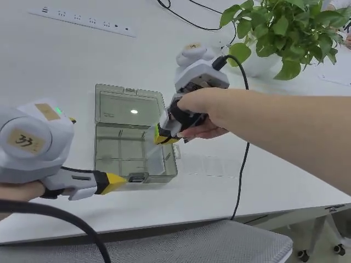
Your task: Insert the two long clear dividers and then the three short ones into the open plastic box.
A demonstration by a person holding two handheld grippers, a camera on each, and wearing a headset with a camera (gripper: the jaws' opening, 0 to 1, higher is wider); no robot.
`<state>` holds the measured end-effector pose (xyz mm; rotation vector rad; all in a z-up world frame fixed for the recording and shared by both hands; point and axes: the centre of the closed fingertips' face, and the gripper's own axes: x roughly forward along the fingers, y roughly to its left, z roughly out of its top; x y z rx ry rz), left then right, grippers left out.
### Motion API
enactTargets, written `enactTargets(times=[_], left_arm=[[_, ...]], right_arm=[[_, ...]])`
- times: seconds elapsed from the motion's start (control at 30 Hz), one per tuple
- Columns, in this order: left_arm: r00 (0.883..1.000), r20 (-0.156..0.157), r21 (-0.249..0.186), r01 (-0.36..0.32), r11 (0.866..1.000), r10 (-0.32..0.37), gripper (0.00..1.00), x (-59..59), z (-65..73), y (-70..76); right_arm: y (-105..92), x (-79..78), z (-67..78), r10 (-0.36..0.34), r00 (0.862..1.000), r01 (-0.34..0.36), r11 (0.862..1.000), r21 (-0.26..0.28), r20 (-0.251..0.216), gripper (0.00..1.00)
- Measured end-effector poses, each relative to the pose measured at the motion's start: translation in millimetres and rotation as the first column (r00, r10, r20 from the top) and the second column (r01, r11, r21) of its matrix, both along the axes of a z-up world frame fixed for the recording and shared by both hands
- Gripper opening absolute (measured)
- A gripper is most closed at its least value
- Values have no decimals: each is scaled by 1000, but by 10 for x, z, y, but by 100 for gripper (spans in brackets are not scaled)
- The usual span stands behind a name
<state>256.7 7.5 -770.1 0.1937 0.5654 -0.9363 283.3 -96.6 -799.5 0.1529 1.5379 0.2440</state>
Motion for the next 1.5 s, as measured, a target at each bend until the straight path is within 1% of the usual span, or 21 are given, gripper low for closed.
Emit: enactTargets(times=[0.07,0.1,0.17,0.27,0.33,0.4,0.57,0.6,0.67,0.73,0.87,0.93,1.07,1.13,1.17,1.23,1.27,1.5], left_arm=[[1000,1,4,2,1000,-2,91,-3,-5,2],[1000,0,3,2,1000,-2,91,-5,-5,1],[1000,7,8,5,1000,-5,91,-2,-3,3],[1000,6,8,5,1000,-5,91,-2,-3,9],[1000,3,9,3,1000,-3,91,-3,-9,17],[1000,4,10,3,1000,-3,91,-5,-10,23],[1000,-1,12,4,1000,-4,91,-13,-22,25],[1000,-3,12,4,1000,-4,91,-14,-23,24],[1000,0,15,9,1000,-9,91,-19,-25,16],[1000,0,16,8,1000,-8,91,-17,-26,15],[1000,0,14,8,1000,-8,91,-16,-24,8],[1000,0,14,9,1000,-9,91,-20,-29,6],[1000,-4,11,10,1000,-10,91,-31,-39,4],[1000,-4,10,6,1000,-6,91,-29,-46,9],[1000,-6,10,8,1000,-8,91,-33,-50,8],[1000,-5,12,9,1000,-9,91,-32,-60,11],[1000,-5,13,10,1000,-10,91,-33,-62,12],[1000,-8,6,8,1000,-8,90,-36,-73,12]], right_arm=[[18,-21,13,9,1000,-9,1000,-4,0,2],[7,26,-16,17,1000,-17,1000,-10,-3,2],[12,47,-30,24,1000,-25,1000,-16,-5,2],[45,0,-28,35,999,-35,999,-25,-5,2],[32,20,-49,44,999,-44,999,-32,-9,2],[30,13,-40,55,998,-55,998,-33,-14,2],[65,-71,13,54,998,-55,998,-30,-16,2],[69,-76,20,55,998,-55,998,-31,-16,2],[52,-25,27,63,998,-63,997,-35,-14,2],[63,-38,48,67,998,-68,997,-36,-17,2],[73,-67,69,69,997,-69,997,-39,-21,2],[59,-30,63,63,998,-64,997,-35,-27,2],[50,-54,79,62,997,-63,997,-41,-35,2],[88,-75,85,41,998,-42,999,-26,-40,2],[66,-76,83,53,998,-55,998,-42,-37,2],[68,-17,57,47,998,-48,998,-29,-40,2],[46,1,47,48,998,-49,998,-38,-40,2],[68,-42,70,51,998,-53,998,-42,-47,2]])
